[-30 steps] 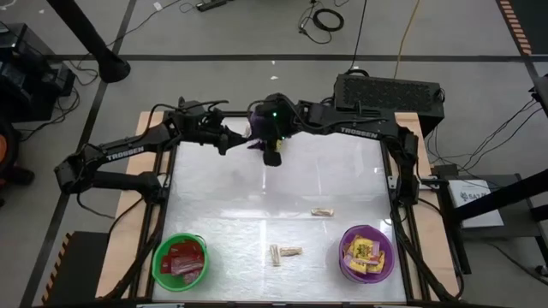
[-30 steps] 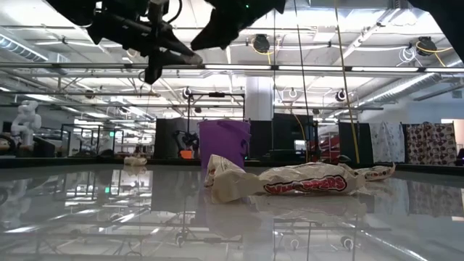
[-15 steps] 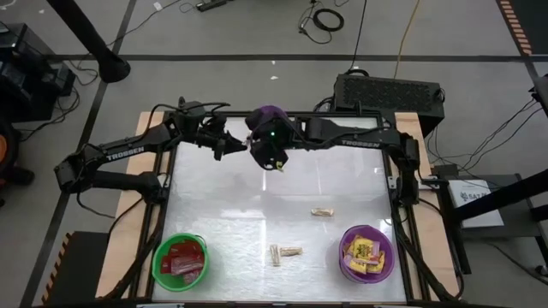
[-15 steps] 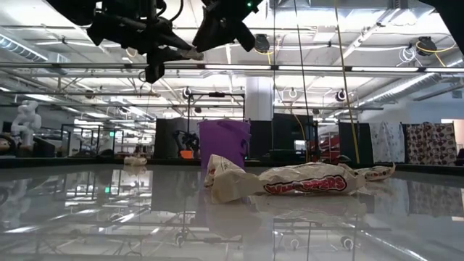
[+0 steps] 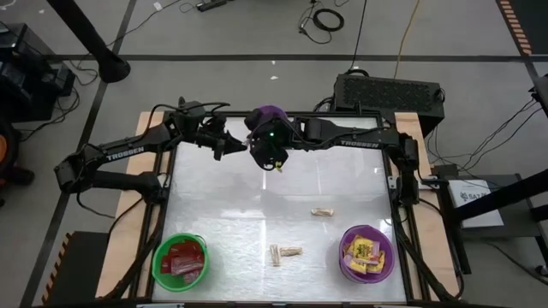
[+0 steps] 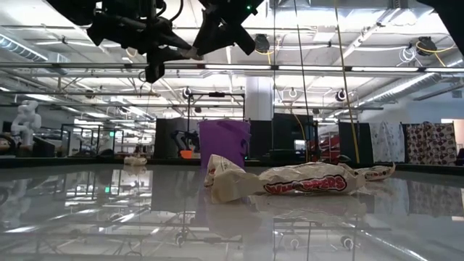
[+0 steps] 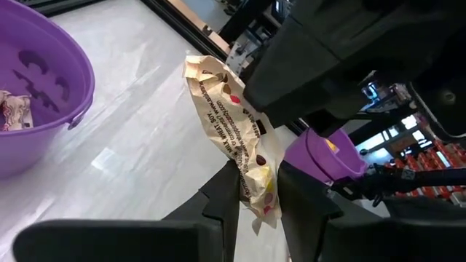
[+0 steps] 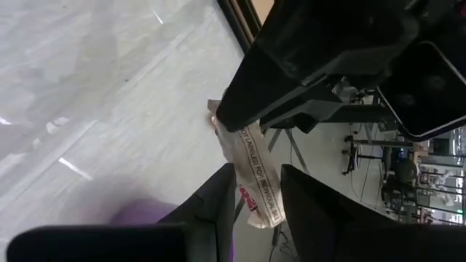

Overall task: Sort candy by brand, put in halloween buckets
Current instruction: Put the white chocolate into the top purple bucket

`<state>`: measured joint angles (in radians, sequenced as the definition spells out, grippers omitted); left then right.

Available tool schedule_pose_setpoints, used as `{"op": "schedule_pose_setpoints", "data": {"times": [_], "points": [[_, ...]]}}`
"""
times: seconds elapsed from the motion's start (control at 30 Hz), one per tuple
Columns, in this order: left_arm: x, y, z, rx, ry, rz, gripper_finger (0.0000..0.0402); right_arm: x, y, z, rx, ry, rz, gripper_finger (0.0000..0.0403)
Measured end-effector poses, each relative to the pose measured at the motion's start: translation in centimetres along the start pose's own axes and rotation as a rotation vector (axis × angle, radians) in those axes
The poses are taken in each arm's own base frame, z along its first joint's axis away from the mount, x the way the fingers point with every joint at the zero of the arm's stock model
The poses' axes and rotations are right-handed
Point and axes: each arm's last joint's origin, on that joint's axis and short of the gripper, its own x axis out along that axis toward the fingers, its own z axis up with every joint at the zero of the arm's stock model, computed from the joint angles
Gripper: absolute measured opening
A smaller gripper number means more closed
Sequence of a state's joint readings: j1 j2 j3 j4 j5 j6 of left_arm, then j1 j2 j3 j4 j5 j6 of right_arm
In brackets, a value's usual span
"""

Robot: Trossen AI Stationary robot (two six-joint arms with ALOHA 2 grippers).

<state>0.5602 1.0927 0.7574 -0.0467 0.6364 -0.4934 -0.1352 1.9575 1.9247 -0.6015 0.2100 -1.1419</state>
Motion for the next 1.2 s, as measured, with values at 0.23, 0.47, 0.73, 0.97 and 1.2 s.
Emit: {"op": "schedule_pose_setpoints", "data": {"times": [0.23, 0.47, 0.73, 0.97, 1.2], "points": [[0.0, -0.1, 0.1, -0.012, -0.005, -0.024, 0.0086, 0.8, 0.4, 0.1, -0.01, 0.0, 0.007, 0.0105], [0.0, -0.1, 0.1, -0.013, -0.005, -0.023, 0.0086, 0.9, 0.2, 0.3, -0.003, -0.013, -0.019, 0.0096], [0.0, 0.0, 0.2, -0.015, -0.021, 0.017, 0.0087, 0.9, 0.3, 0.2, 0.033, 0.001, -0.009, 0.0018], [-0.5, 0.6, 0.5, 0.069, -0.078, 0.136, 0.0135, 1.1, -0.2, -1.3, 0.133, 0.034, 0.005, 0.0013], [-2.6, 1.8, 0.5, 0.074, -0.136, 0.411, 0.022, 1.8, -1.0, -7.0, 0.345, 0.127, 0.11, 0.0012]]}}
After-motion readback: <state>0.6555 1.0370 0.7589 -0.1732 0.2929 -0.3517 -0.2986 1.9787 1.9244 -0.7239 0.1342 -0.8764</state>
